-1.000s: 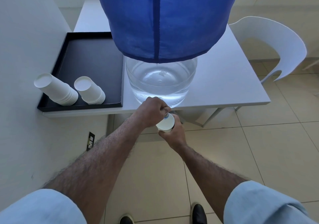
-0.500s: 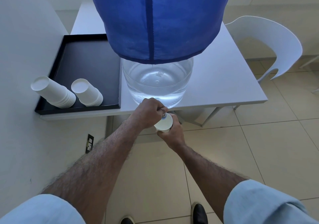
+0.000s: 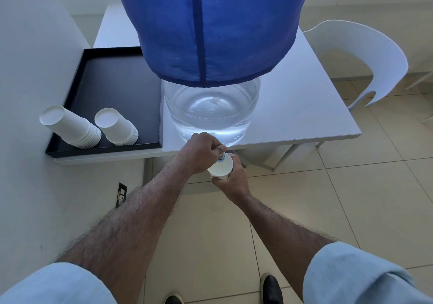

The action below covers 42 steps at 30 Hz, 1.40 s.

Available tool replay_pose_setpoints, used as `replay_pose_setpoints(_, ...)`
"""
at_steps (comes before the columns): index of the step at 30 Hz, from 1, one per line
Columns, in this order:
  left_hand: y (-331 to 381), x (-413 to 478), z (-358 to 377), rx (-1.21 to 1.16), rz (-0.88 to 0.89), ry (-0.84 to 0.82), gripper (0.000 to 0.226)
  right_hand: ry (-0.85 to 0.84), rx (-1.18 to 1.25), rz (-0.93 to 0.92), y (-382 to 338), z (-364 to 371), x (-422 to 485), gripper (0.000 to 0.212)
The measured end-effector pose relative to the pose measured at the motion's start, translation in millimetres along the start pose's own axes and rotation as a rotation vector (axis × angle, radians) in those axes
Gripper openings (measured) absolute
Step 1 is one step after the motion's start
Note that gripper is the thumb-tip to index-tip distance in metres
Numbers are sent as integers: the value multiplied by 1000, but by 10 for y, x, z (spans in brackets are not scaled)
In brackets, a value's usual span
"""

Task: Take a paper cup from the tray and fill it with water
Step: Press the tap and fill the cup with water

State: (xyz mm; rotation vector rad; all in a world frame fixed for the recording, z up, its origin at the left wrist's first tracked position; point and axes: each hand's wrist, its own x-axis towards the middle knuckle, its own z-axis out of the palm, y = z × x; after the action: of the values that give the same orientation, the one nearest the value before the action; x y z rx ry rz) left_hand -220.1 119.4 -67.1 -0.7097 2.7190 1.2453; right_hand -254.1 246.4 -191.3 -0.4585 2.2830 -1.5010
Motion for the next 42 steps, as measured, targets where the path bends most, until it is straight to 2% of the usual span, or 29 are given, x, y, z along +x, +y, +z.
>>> replay_pose_setpoints(42,-28,17,20,-17,-22,-11,26,-12,7,11,-47,-29,-38,64)
